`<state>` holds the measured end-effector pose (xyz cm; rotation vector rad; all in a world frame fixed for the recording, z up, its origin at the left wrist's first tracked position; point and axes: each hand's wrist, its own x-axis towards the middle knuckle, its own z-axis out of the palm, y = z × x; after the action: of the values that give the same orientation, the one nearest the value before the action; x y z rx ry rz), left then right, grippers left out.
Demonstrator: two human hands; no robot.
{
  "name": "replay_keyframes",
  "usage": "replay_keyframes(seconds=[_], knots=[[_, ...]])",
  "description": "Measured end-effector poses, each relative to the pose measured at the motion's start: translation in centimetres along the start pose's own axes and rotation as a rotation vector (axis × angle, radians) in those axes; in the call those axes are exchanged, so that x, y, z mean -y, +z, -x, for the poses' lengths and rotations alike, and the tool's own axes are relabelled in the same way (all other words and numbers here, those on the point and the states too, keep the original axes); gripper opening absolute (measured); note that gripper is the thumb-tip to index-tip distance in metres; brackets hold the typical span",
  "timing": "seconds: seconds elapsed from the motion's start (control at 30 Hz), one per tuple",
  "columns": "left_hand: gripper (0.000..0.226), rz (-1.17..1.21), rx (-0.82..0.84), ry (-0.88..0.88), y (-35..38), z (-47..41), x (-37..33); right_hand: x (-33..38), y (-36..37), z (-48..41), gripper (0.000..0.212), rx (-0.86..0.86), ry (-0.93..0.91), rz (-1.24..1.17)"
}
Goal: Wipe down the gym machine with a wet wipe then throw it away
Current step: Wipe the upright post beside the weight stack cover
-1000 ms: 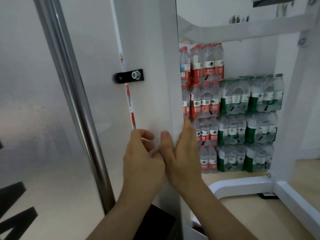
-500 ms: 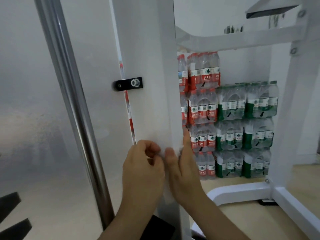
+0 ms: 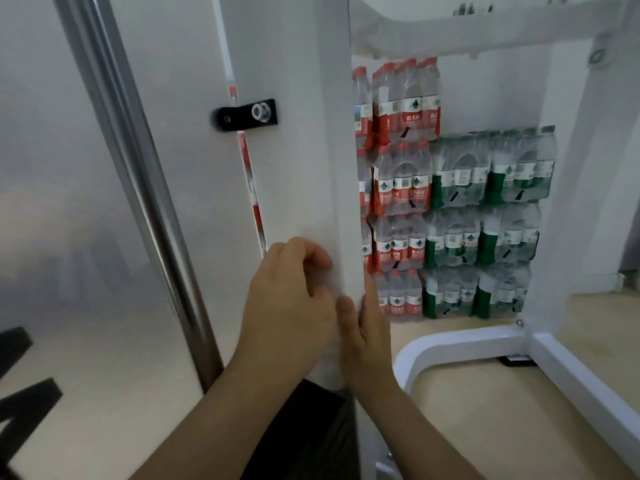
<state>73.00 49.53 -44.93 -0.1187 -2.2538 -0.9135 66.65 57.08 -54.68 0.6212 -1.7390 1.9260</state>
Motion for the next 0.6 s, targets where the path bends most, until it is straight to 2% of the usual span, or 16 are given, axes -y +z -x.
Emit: replay_keyframes(seconds=[0.03,0.07,0.13,0.17,0.2,0.23,0.3,0.37,0.4,0.43,0.5,0.6], knots=[[0.028,-0.062,0.025,0.043,-0.1,0.3,-0.1,-0.9,-0.3,0.9,0.061,-0.025,0.121,-0.034],[0.026,-0.113,0.049,0.078,-0.2,0.6,-0.2,-1.2,-0.6,1.3,0.054,-0.050,0.316,-0.086],[0.025,-0.195,0.107,0.097,-0.2,1.1,-0.2,-1.7,-1.4,1.8,0.056,-0.041,0.694,-0.101],[0.025,-0.226,0.133,0.091,-0.1,1.4,-0.1,-1.8,-1.7,1.9,0.060,-0.013,0.805,-0.077],[0.024,-0.249,0.145,0.086,0.1,1.7,0.0,-1.7,-1.9,1.7,0.062,0.012,0.841,-0.068],[0.024,-0.265,0.153,0.086,0.3,1.9,0.1,-1.0,-1.8,1.4,0.063,0.019,0.814,-0.081],[0.023,-0.271,0.169,0.095,0.5,2.3,0.2,0.9,-1.4,0.0,0.059,0.010,0.622,-0.123],[0.020,-0.262,0.178,0.105,0.5,2.5,0.2,2.6,-0.9,-2.2,0.043,0.002,0.361,-0.124],[0.018,-0.251,0.181,0.106,0.5,2.6,0.2,3.6,-0.7,-3.1,0.033,-0.027,0.295,-0.142],[0.017,-0.234,0.180,0.098,0.4,2.8,0.2,4.6,-0.5,-3.8,0.029,-0.056,0.244,-0.166],[0.017,-0.180,0.178,0.033,0.5,2.8,0.1,4.3,-0.3,-3.7,0.039,-0.113,0.170,-0.197],[0.010,-0.172,0.187,-0.065,0.8,3.0,-0.1,2.3,-0.1,-1.2,0.041,-0.146,0.190,-0.128]])
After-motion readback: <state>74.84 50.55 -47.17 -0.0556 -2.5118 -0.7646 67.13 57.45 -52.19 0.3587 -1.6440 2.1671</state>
